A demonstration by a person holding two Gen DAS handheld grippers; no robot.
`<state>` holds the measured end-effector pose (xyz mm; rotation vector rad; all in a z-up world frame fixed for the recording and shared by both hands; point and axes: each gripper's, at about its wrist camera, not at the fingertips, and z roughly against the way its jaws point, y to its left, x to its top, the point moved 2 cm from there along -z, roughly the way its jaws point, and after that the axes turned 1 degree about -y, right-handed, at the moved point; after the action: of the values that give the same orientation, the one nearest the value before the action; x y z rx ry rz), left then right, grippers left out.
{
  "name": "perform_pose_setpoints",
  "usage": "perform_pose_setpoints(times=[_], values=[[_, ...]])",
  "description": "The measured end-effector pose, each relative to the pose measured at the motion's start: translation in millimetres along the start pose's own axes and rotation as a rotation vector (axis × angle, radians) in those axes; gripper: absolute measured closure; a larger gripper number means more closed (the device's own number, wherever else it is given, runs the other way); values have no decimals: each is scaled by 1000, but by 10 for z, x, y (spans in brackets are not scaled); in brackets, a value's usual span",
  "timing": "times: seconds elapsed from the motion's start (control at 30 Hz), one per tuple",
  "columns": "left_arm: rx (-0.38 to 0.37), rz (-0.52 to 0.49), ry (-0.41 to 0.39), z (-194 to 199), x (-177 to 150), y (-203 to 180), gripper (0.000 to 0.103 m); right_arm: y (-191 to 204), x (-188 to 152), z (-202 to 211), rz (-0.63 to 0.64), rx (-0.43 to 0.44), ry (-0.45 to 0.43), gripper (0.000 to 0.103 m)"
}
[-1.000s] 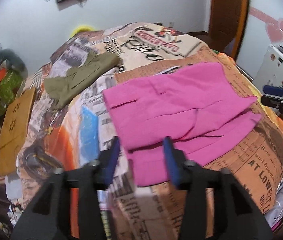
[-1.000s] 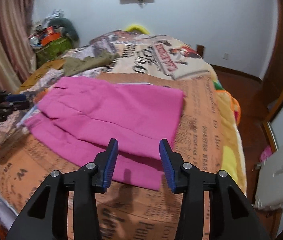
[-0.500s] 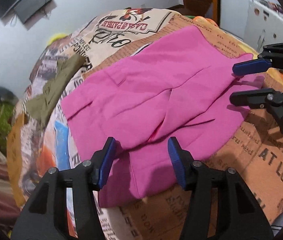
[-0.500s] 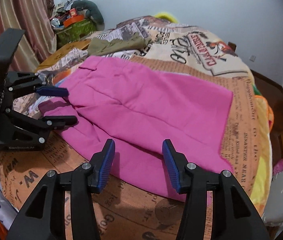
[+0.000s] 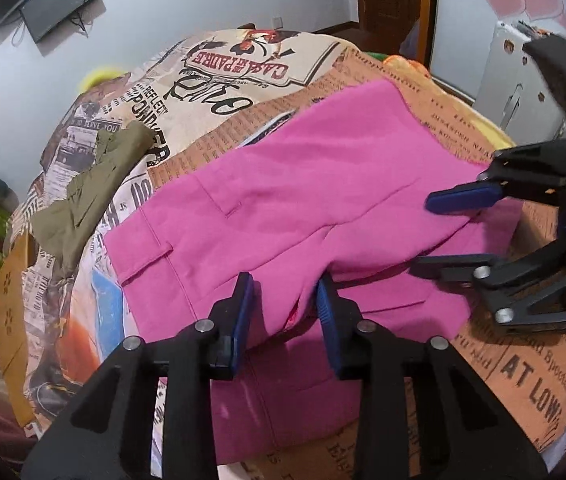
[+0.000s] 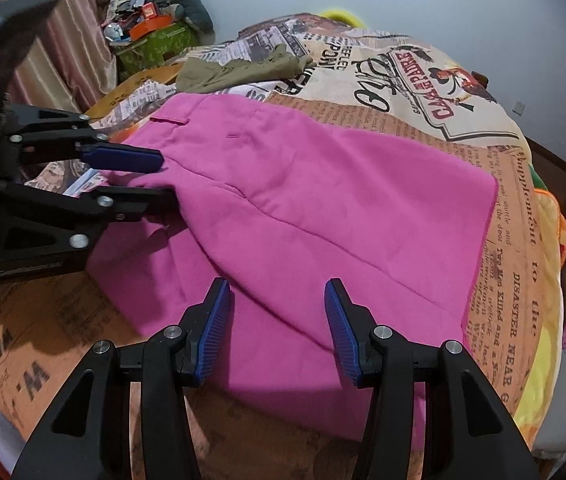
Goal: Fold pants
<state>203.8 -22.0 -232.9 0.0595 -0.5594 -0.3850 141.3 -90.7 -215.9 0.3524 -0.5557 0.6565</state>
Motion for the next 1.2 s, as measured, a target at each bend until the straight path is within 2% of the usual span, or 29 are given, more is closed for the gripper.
perform_pose_setpoints(times=[0.17,0.23,0.3,0.4,0.53,0.6,0.7,0.87,1.2], values=[[-36,29,6,18,16,34,70,2,86,-36,3,-10,-30,58],[-54,23,6,37,-6,-1,70,-18,115,-24,-6,-6,-41,70],[-49,3,6,45,-35,-58,68,-52,145,0,-25,2,-54,87],[-1,-15,17,-1,-59,-97,61,-74,169,64,-42,5,-94,94],[37,8,33,-75,-72,-55,63,-51,201,158,-42,2,-128,95],[41,24,16,-35,-64,-26,79,-28,209,193,-32,0,-134,96],[25,38,-25,88,-37,2,90,-12,209,239,-22,2,-140,96],[5,18,-57,248,-52,-62,90,13,171,360,-27,4,-160,96],[-26,-10,-29,324,-295,-248,91,151,-50,471,16,-9,-131,96]])
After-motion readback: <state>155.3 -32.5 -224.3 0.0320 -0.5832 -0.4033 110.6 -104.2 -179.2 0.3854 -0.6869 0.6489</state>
